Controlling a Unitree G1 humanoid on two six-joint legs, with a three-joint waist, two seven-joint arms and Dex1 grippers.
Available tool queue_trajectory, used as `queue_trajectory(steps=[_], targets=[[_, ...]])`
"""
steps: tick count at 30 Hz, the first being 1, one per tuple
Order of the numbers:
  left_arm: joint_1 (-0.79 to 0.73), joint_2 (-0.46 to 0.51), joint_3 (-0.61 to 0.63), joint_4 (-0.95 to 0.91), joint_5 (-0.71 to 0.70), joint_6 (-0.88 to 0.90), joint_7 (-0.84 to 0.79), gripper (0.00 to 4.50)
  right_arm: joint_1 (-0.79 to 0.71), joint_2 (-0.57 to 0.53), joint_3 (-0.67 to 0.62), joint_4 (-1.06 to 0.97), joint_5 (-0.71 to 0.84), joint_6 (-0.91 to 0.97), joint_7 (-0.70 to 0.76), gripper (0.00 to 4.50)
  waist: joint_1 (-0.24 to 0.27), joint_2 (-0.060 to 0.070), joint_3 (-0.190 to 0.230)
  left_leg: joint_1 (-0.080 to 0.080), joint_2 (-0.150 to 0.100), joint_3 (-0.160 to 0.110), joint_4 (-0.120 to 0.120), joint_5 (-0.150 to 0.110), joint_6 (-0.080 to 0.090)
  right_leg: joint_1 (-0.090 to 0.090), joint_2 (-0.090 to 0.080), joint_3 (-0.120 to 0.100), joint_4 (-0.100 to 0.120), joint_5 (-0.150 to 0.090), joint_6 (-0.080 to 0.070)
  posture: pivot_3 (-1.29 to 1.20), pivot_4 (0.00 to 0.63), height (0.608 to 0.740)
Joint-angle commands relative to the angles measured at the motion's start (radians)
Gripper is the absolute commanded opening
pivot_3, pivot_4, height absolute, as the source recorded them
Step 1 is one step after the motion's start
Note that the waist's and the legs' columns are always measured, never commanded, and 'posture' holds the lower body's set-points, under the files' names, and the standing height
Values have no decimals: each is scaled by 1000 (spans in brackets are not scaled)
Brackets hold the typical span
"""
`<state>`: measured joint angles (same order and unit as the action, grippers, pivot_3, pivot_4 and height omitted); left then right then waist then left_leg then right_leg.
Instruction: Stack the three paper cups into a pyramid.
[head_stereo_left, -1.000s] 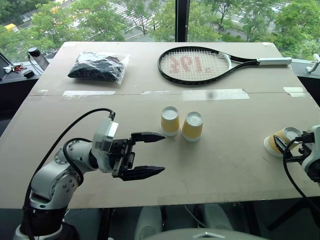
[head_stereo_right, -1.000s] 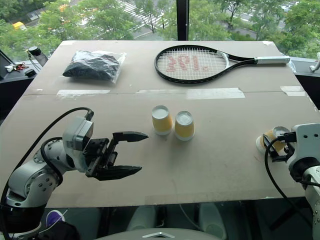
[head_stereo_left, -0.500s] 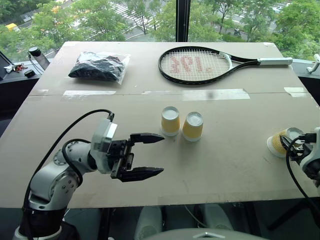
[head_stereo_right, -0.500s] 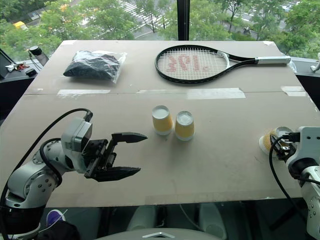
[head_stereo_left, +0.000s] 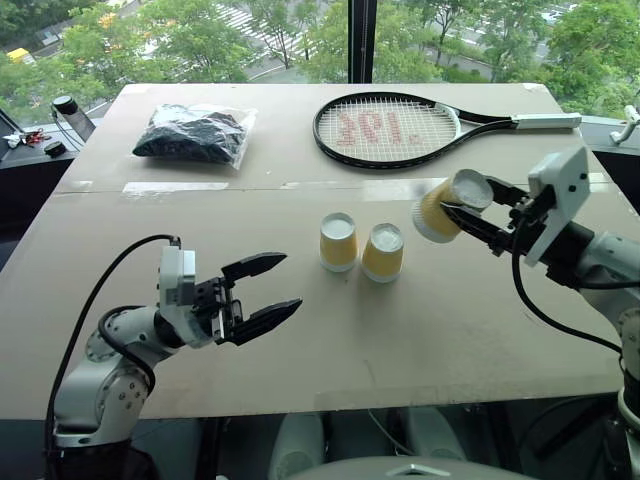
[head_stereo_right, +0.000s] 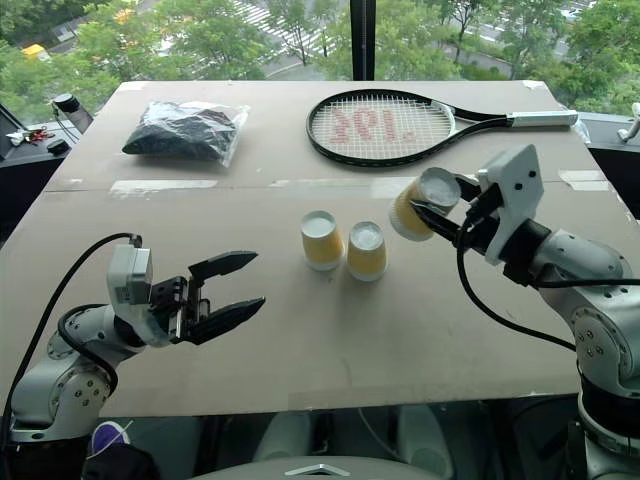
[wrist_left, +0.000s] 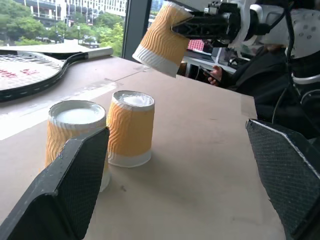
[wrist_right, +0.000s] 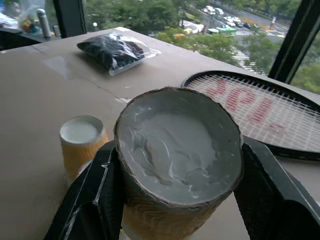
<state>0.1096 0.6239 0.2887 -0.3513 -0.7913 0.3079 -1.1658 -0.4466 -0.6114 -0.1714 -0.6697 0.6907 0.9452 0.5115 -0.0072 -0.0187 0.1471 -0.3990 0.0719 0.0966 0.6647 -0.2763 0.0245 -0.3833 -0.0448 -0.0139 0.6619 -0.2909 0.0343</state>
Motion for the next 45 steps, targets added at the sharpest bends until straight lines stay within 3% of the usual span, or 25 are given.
queue_trajectory(steps=[1,5,9,17,32,33,35,37,45], targets=[[49,30,73,-12,-61,26,-22,4500,-184,-3,104,82,26,58,32,2238,-3,0,1,-2,0,1,0,1,-2,-2,0,0,0,0,0,0,150,740],[138,10,128,-37,-69,5,-16,4500,-378,54,223,181,19,103,36,2238,-10,0,1,-4,-1,3,0,1,-1,-5,-1,1,1,0,0,0,150,740],[197,-16,161,-75,-84,-11,-5,4500,-446,76,284,231,9,117,56,2238,-5,-1,0,-6,0,2,0,1,-1,-7,-2,1,1,0,0,0,150,740],[250,-22,262,-112,-147,-22,-7,4500,-459,73,349,303,-54,92,97,2238,-7,-1,0,-15,-1,0,4,1,-1,-14,-3,-2,2,1,0,0,150,740],[273,-59,258,-131,-129,-40,20,4500,-440,38,430,298,-165,41,187,2238,-7,-1,0,-15,-1,1,4,1,-1,-14,-2,-4,2,1,1,0,150,740],[274,-60,257,-131,-127,-41,20,4500,-436,36,437,295,-173,32,192,3035,-7,-1,0,-15,-1,1,4,1,-1,-14,-2,-4,2,1,1,0,150,740],[273,-62,255,-131,-125,-43,20,4500,-429,33,451,295,-197,10,199,3539,-7,-1,0,-15,-1,1,4,1,-1,-14,-2,-4,2,1,0,0,150,740],[272,-62,254,-130,-125,-44,20,4500,-421,20,466,292,-219,-12,215,4474,-7,-1,0,-15,-1,0,4,1,-1,-14,-2,-4,2,1,0,0,150,740],[248,-58,230,-131,-136,-30,27,4500,-396,-5,333,241,-172,-23,234,4474,-6,-1,0,-15,-1,0,4,1,-1,-14,-2,-4,2,1,1,0,150,740]])
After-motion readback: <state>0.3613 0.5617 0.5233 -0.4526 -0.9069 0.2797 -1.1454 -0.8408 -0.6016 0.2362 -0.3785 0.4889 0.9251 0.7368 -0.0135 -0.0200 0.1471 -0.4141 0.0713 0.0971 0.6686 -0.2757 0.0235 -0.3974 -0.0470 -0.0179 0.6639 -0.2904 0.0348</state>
